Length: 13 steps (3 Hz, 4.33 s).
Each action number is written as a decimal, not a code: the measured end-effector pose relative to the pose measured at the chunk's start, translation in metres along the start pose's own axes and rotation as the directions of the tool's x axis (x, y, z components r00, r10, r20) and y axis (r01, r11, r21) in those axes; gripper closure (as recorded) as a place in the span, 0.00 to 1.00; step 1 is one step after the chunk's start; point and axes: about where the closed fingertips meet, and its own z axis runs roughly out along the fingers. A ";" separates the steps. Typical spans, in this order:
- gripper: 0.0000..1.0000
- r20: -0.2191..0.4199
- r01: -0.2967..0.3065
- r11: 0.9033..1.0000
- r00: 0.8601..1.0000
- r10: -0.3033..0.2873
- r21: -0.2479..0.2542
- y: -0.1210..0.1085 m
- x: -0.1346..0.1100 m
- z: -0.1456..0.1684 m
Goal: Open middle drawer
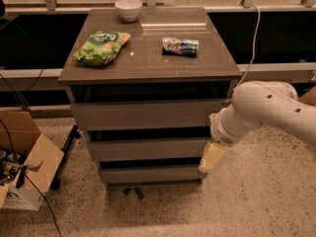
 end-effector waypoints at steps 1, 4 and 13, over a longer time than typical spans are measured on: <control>0.00 -0.008 -0.017 1.000 1.000 0.017 -0.025 -0.018 0.010 0.041; 0.00 0.034 -0.074 0.996 0.997 0.075 -0.047 -0.006 0.005 0.088; 0.26 0.166 -0.148 0.956 0.967 0.194 -0.253 -0.046 0.008 0.293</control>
Offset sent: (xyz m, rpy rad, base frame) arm 0.0157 0.0004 -0.0376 -0.0155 0.0613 0.0282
